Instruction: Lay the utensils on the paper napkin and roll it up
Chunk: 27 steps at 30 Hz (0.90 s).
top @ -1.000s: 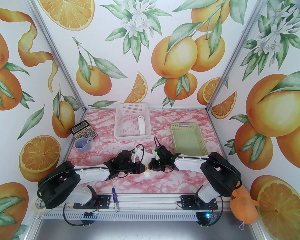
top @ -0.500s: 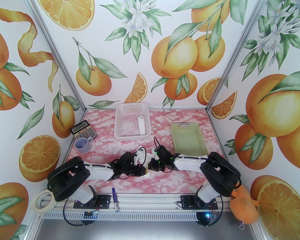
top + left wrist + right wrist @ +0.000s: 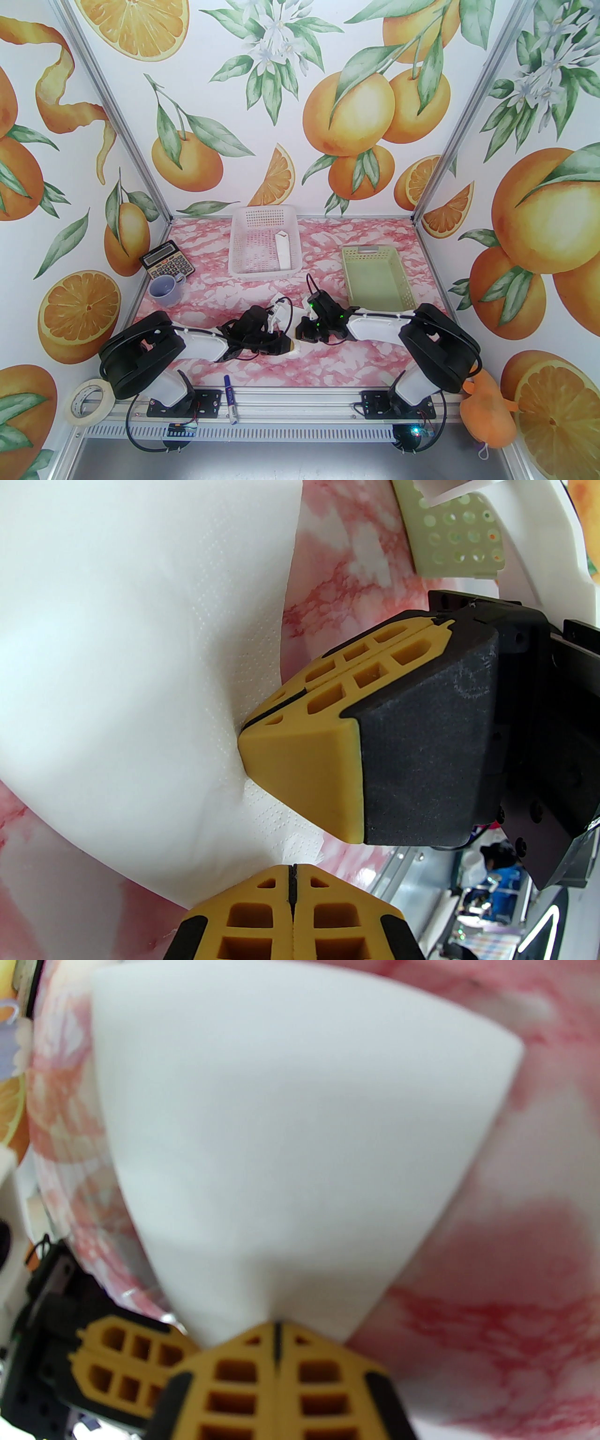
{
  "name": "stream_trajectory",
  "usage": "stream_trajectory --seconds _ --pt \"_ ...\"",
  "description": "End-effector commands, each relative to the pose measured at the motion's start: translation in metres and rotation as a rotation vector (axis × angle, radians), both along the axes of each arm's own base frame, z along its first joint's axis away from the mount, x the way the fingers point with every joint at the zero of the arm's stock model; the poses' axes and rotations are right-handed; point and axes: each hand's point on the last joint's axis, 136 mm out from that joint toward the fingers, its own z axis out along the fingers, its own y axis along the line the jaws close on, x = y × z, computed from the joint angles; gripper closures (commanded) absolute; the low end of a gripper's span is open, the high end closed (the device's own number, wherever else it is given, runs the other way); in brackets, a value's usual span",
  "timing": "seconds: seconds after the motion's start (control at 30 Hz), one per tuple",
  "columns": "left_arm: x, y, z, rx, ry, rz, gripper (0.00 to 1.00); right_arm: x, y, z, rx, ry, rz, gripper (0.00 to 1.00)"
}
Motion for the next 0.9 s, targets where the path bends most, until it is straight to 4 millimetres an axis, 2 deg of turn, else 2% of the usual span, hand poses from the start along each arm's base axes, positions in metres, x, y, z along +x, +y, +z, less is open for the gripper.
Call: stream_trajectory --seconds 0.0,0.1,0.3,0.4,0.67,0.87 --pt "-0.018 0.008 -0.014 0.024 0.035 -0.057 0.94 -0.025 -0.039 -0.042 -0.212 0.100 -0.013 1.00" --pt "-0.020 0.010 -0.013 0.019 0.032 -0.058 0.94 -0.025 -0.040 -0.043 -0.215 0.100 -0.014 1.00" --pt "-0.015 0.003 0.013 -0.047 -0.016 -0.061 0.93 -0.024 -0.039 -0.042 -0.215 0.100 -0.014 1.00" --pt "-0.016 0.003 0.018 -0.048 -0.019 -0.066 0.93 -0.025 -0.039 -0.042 -0.214 0.100 -0.012 1.00" --pt "-0.022 0.004 0.012 -0.042 0.004 -0.084 0.95 -0.025 -0.040 -0.043 -0.215 0.101 -0.013 1.00" --pt "-0.021 0.008 -0.005 0.022 0.016 -0.090 0.94 -0.026 -0.040 -0.043 -0.215 0.102 -0.014 1.00"
